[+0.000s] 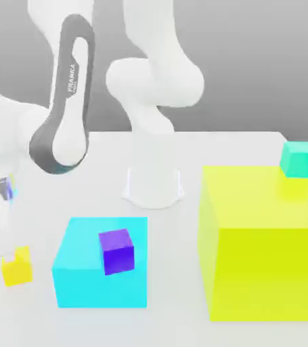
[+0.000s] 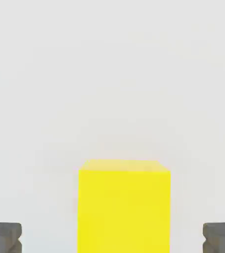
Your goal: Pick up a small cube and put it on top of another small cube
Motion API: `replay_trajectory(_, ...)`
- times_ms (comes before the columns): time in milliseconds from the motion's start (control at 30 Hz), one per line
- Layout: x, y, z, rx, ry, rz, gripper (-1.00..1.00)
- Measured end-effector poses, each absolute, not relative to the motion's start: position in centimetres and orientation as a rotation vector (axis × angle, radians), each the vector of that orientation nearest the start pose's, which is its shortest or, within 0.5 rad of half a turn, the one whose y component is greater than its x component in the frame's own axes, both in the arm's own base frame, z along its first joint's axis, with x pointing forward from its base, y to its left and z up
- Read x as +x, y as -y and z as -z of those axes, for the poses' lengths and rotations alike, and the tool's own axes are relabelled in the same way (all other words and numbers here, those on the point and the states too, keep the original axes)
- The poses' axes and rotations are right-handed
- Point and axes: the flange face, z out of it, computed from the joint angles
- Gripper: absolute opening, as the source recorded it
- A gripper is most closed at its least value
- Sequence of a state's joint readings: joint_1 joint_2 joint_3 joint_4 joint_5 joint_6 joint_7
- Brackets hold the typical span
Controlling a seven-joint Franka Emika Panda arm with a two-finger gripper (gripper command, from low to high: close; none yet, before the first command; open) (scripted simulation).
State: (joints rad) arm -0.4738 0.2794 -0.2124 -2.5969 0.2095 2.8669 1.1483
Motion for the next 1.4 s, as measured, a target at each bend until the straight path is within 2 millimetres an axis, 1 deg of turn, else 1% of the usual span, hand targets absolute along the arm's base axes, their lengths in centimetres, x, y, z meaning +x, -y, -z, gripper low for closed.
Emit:
replay_trajectory(33,32.3,28.9,-14.9,-1.659,-2.669,0.003,0.00)
replay_trajectory(67,32.3,28.8,-13.9,-1.657,-2.670,0.002,-1.00)
replay_trajectory(233,32.3,28.8,-13.9,-1.657,-2.670,0.003,-1.00)
replay_trajectory(267,32.2,28.8,-13.4,-1.656,-2.670,0.002,-1.00)
replay_trajectory(300,32.3,28.8,-13.7,-1.656,-2.670,0.002,-1.00)
replay_trajectory(367,32.3,28.9,-15.4,-1.658,-2.670,0.003,-1.00)
replay_trajectory(467,32.3,28.8,-18.6,-1.656,-2.669,0.002,-1.00)
replay_trajectory(500,32.9,28.6,-19.5,-1.679,-2.654,-0.005,-1.00)
replay_trajectory(533,34.2,27.6,-20.4,-1.730,-2.610,-0.014,-1.00)
replay_trajectory(567,36.0,25.9,-21.5,-1.795,-2.549,-0.024,-1.00)
replay_trajectory(600,38.0,23.5,-22.8,-1.877,-2.471,-0.035,-1.00)
replay_trajectory(633,40.2,19.9,-24.1,-1.986,-2.367,-0.047,-1.00)
replay_trajectory(667,41.7,17.2,-25.4,-2.061,-2.283,-0.058,-1.00)
replay_trajectory(733,44.1,10.8,-28.3,-2.218,-2.096,-0.081,-1.00)
replay_trajectory(800,44.9,5.4,-31.3,-2.334,-1.937,-0.095,-1.00)
replay_trajectory(900,44.5,-2.1,-35.3,-2.487,-1.714,-0.108,-1.00)
replay_trajectory(967,43.2,-7.2,-37.7,-2.588,-1.558,-0.111,-1.00)
replay_trajectory(1000,42.3,-9.7,-38.8,-2.639,-1.476,-0.112,-1.00)
replay_trajectory(1067,39.8,-14.9,-41.1,-2.741,-1.301,-0.108,-1.00)
replay_trajectory(1133,36.1,-20.1,-43.4,-2.847,-1.104,-0.098,-1.00)
replay_trajectory(1200,31.4,-25.0,-45.5,-2.952,-0.887,-0.078,-1.00)
replay_trajectory(1233,28.9,-26.8,-46.2,-2.997,-0.805,-0.053,-1.00)
replay_trajectory(1267,27.1,-28.1,-45.8,-3.030,-0.746,-0.031,-1.00)
replay_trajectory(1300,26.2,-28.8,-44.9,-3.045,-0.716,-0.020,-1.00)
replay_trajectory(1367,25.5,-29.2,-42.3,-3.057,-0.694,-0.011,-1.00)
replay_trajectory(1400,25.3,-29.2,-41.1,-3.059,-0.690,-0.009,1.00)
